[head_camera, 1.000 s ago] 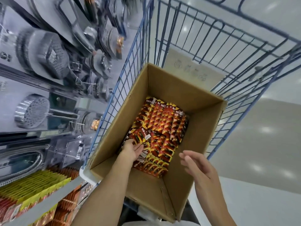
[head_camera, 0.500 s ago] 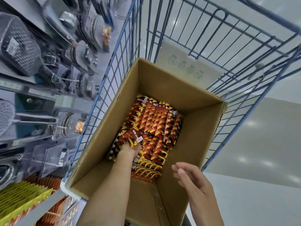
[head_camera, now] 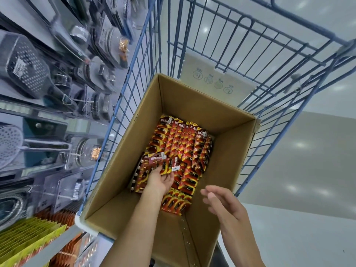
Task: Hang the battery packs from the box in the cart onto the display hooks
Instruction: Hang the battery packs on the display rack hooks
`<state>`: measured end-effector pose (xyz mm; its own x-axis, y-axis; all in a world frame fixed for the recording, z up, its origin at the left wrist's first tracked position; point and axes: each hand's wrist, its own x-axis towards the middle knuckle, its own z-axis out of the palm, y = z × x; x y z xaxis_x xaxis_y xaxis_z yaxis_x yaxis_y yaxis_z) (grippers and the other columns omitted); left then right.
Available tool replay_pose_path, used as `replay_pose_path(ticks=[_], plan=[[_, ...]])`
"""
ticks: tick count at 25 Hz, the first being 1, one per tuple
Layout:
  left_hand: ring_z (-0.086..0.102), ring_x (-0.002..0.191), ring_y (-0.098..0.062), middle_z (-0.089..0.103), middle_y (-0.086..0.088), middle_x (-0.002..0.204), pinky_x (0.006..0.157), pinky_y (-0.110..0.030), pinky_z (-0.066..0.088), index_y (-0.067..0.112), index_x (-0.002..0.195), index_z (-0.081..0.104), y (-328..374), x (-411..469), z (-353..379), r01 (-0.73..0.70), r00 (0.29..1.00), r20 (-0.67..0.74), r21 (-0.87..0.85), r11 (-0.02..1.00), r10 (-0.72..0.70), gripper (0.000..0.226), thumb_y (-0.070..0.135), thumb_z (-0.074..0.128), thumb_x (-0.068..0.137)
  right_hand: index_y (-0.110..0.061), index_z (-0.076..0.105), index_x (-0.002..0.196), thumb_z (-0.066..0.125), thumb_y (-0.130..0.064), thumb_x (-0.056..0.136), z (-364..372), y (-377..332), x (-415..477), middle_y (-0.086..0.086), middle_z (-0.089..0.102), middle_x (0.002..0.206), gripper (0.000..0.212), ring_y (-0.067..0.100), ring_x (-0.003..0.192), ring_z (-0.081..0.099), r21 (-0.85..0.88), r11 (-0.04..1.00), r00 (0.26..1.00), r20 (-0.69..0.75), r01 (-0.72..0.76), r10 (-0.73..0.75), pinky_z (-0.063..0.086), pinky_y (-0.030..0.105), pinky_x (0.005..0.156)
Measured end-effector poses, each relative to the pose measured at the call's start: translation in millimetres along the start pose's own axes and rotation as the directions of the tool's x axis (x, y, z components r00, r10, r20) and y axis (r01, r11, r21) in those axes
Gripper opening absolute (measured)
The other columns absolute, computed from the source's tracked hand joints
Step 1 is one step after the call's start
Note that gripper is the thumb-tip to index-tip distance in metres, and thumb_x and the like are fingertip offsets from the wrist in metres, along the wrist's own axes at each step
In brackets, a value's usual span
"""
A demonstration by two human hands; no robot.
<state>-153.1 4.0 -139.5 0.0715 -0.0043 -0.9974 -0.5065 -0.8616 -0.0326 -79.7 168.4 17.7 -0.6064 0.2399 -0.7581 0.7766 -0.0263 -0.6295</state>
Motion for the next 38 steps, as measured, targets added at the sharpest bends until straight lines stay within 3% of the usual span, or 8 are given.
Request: replay_pose_path(ticks=[4,9,12,15,23,30,34,38], plan=[[0.068,0.102,-0.03,0.069,-0.019,0.113,0.091,-0.043,0.054,0.008,0.112,0.059,0,-30,-1,-0.117,0.99,0.127,0.501,0.857,0.061,0.012,0.013,0.062,0.102,-0.025,0.073,0.108,0.064,-0.025,0.096,-5,-5,1,-0.012,0.077,0.101,0.016,0.007,0.103,0.07,0.018,1.0,1.0,0.006,-0.019,0.019,0.055,0.034,0.1],[0.069,0.114,-0.022,0.071,-0.004,0.126,0.104,-0.046,0.052,0.023,0.132,0.06,54,-32,27,-0.41,0.91,0.412,0.911,-0.045,0.041,0.031,0.014,0.059,0.103,-0.024,0.074,0.108,0.063,-0.024,0.096,-13,-11,2,-0.01,0.078,0.103,0.016,0.009,0.105,0.07,0.053,0.999,1.0,0.016,-0.011,0.01,0.055,0.032,0.097],[0.058,0.129,-0.03,0.057,-0.011,0.147,0.108,-0.043,0.05,0.013,0.15,0.05,68,-7,74,-0.146,0.945,0.306,0.712,-0.687,0.117,0.046,0.011,0.049,0.105,-0.022,0.074,0.107,0.065,-0.03,0.089,-16,-8,2,-0.009,0.078,0.1,0.022,0.008,0.101,0.071,0.049,0.999,1.0,0.007,0.014,-0.014,0.056,0.034,0.097],[0.053,0.136,-0.037,0.052,-0.017,0.151,0.111,-0.044,0.048,0.009,0.153,0.044,34,11,97,0.121,0.949,0.295,-0.005,-0.993,0.114,0.048,0.013,0.05,0.106,-0.022,0.074,0.107,0.064,-0.038,0.079,-15,-3,3,-0.01,0.079,0.099,0.034,0.008,0.1,0.072,0.048,0.999,1.0,0.005,0.018,-0.018,0.056,0.035,0.096],[0.004,0.16,-0.038,0.016,-0.014,0.172,0.125,-0.067,0.006,0.022,0.163,0.025,6,69,78,0.225,0.865,0.501,-0.419,-0.88,-0.018,0.078,0.041,0.064,0.098,-0.022,0.074,0.105,0.064,-0.037,0.078,-16,7,11,-0.012,0.079,0.098,0.033,0.006,0.098,0.072,0.05,0.999,0.999,0.031,-0.009,0.008,0.055,0.039,0.098],[0.019,0.158,-0.033,0.03,-0.016,0.167,0.129,-0.047,0.017,0.012,0.159,0.032,25,67,12,-0.111,0.618,0.773,0.269,-0.957,0.146,0.074,0.015,0.07,0.096,-0.021,0.073,0.107,0.063,-0.041,0.076,-19,3,4,-0.013,0.079,0.099,0.038,0.003,0.097,0.071,0.029,1.0,0.999,0.054,0.006,-0.007,0.054,0.031,0.092],[0.046,0.143,-0.032,0.045,-0.015,0.156,0.116,-0.042,0.039,0.009,0.156,0.038,-3,54,-9,-0.411,0.663,0.297,0.912,0.002,0.687,0.058,0.025,0.06,0.104,-0.019,0.074,0.106,0.064,-0.034,0.083,-20,4,-1,-0.01,0.079,0.098,0.03,0.005,0.097,0.072,0.018,1.0,0.998,0.062,0.008,-0.009,0.053,0.03,0.092],[0.049,0.141,-0.04,0.048,-0.02,0.155,0.116,-0.047,0.042,0.006,0.157,0.037,-4,72,15,-0.316,0.846,-0.089,0.71,0.63,0.525,0.069,0.025,0.069,0.1,-0.019,0.075,0.104,0.064,-0.031,0.085,-19,7,0,-0.01,0.079,0.096,0.025,0.005,0.095,0.072,-0.011,1.0,0.998,0.055,0.009,-0.008,0.053,0.03,0.091]])
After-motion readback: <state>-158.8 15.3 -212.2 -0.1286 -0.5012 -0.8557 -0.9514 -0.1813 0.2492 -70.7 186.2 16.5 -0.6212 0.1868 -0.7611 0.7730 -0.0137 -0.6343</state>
